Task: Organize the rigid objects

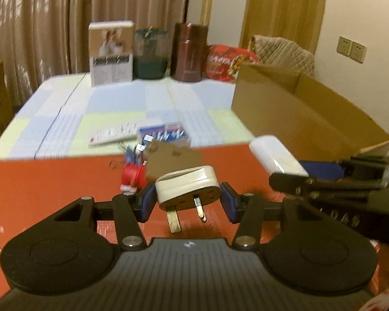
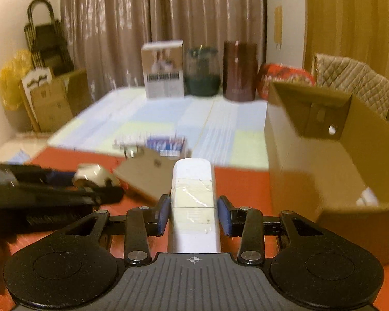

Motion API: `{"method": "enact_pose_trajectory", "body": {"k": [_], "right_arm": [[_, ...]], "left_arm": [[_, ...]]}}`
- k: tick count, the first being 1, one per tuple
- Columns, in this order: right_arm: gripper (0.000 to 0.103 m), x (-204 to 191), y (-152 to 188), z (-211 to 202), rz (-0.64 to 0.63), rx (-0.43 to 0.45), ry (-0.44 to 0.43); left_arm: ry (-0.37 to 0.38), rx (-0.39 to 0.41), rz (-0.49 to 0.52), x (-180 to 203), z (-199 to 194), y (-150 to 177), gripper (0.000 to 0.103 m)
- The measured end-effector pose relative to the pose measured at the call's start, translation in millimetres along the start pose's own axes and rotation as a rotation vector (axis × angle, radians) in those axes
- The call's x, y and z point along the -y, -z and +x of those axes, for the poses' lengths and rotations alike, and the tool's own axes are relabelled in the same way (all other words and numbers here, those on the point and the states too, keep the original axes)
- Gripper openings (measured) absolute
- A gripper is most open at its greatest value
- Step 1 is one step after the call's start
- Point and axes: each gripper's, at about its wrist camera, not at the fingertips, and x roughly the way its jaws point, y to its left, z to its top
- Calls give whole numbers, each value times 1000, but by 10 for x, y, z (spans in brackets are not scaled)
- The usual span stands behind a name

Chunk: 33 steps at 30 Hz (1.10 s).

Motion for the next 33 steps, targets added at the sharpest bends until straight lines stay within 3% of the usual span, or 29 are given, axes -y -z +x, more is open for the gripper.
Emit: {"method": "enact_pose_trajectory", "body": {"k": [7,16,25,33], "right_arm": [[37,411,-497,-469,52,74,1],[37,1365,-921,-825,98,106,139],[37,1976,-807,-646,210,73,169],[37,2281,-589,-266,354,73,187]], "left_arm": [[59,62,44,452,-158,-403,48],[178,118,134,1253,-54,-983,47],[273,78,186,1723,456,-1255,47],[264,16,229,1807,903,-1275,47]]}}
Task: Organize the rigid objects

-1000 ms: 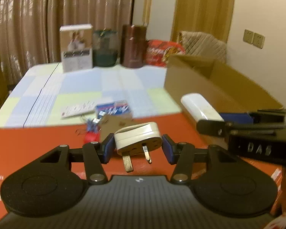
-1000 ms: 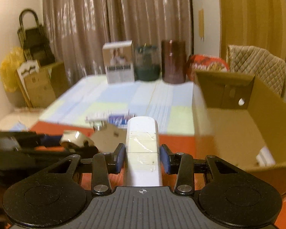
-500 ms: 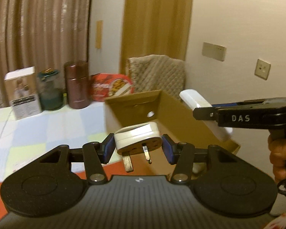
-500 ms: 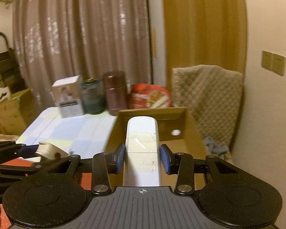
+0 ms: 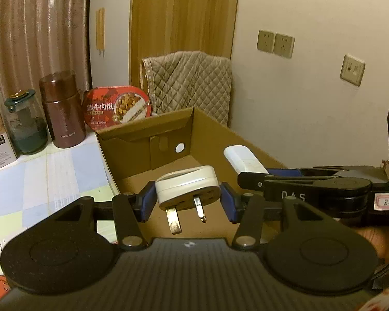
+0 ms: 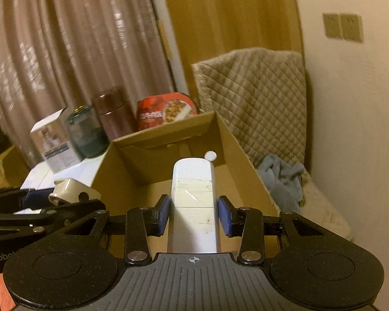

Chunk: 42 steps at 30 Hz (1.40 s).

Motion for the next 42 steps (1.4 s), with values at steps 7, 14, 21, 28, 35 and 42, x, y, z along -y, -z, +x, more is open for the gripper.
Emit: {"method": "enact_pose_trajectory", "body": {"k": [7,14,21,28,35,42], "right_arm": [[37,95,27,128,18,-8,25],[37,123,32,122,21,10,45],[37,97,43,114,15,21,39],[37,-28,49,88,-32,36,31],[37,-168,90,117,-83,22,16],[37,-223,117,156,-97,15,7]], "left_arm": [[-8,-20,18,-47,206,53,47],[-2,-29,-5,-82,360,71,48],[-37,39,-29,-122,176,-4,48],[-74,54,-55,-256,-42,-10,48],[-83,55,-76,-347,-128,51,48],[-82,61,-93,-413,-158,90,48]]}}
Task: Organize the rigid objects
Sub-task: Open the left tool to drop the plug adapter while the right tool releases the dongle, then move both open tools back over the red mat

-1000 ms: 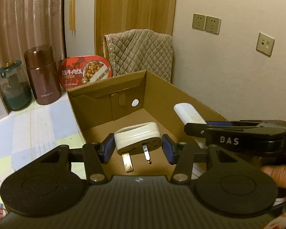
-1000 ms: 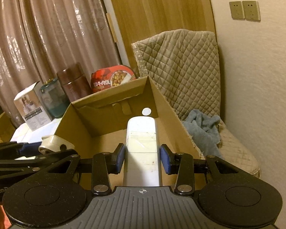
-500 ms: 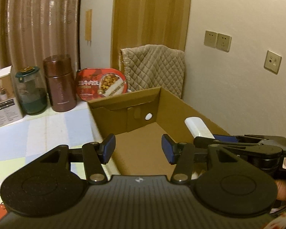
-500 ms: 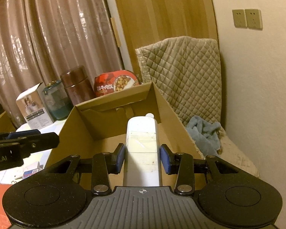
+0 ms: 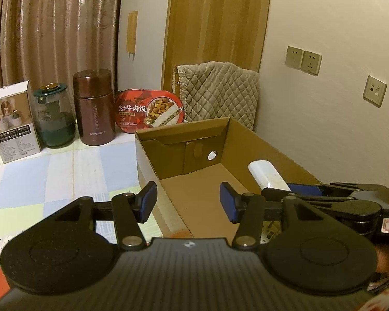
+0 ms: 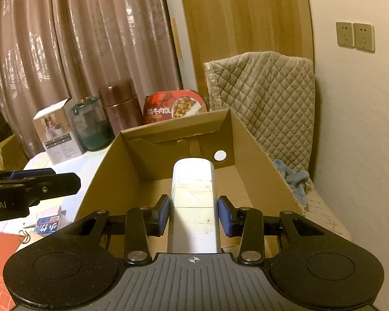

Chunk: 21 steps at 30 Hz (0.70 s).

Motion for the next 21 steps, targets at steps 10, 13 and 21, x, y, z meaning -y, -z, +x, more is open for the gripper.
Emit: {"method": "enact_pose_trajectory", "body": {"k": [10,13,21], "right_arm": [[41,-55,25,-26,-5,40,-28],[43,-55,13,-76,4,72,-26],[43,-145,-20,-252,4,147,-25]], "left_arm": [[-5,4,-24,-83,-47,46,48],[-7,9,-29,-109,-87,55,48],[-33,24,-42,-195,-305,79,48]]}}
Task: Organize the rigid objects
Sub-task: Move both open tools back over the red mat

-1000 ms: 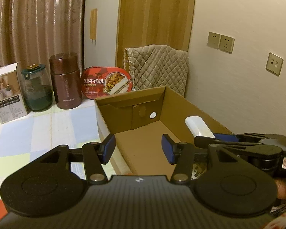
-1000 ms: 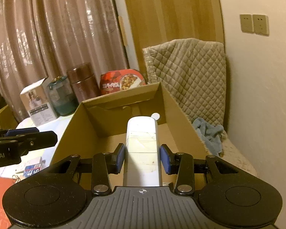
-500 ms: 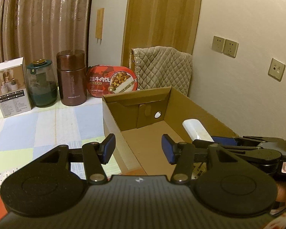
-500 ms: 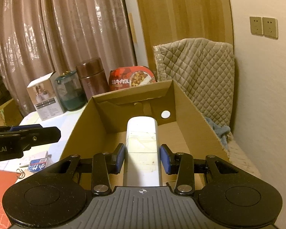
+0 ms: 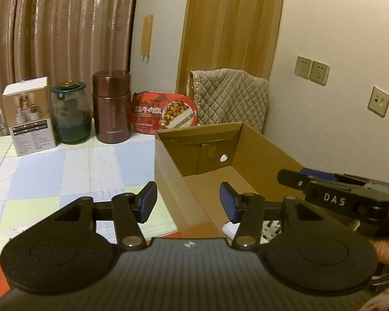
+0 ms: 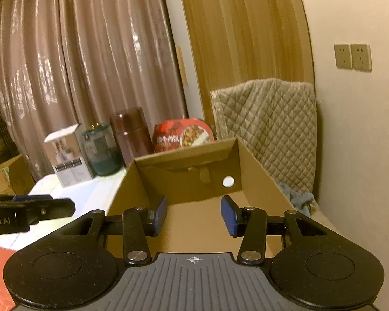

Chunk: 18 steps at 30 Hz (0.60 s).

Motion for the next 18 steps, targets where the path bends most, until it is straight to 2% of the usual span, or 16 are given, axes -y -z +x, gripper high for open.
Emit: {"method": "enact_pose_trajectory", "body": {"k": [8,12,18], "right_arm": [[44,-340,-36,-279,-9,77,-59],[45,-588,4,-460,-26,113,-118],[53,-1002,143,-624,-81,123,-213]], "left_arm": [[-48,23,-18,-240,-444,13,48],[-104,38,-26,-469,-763,26,48],[-201,49,-61,-867,-1215,138,48]]}}
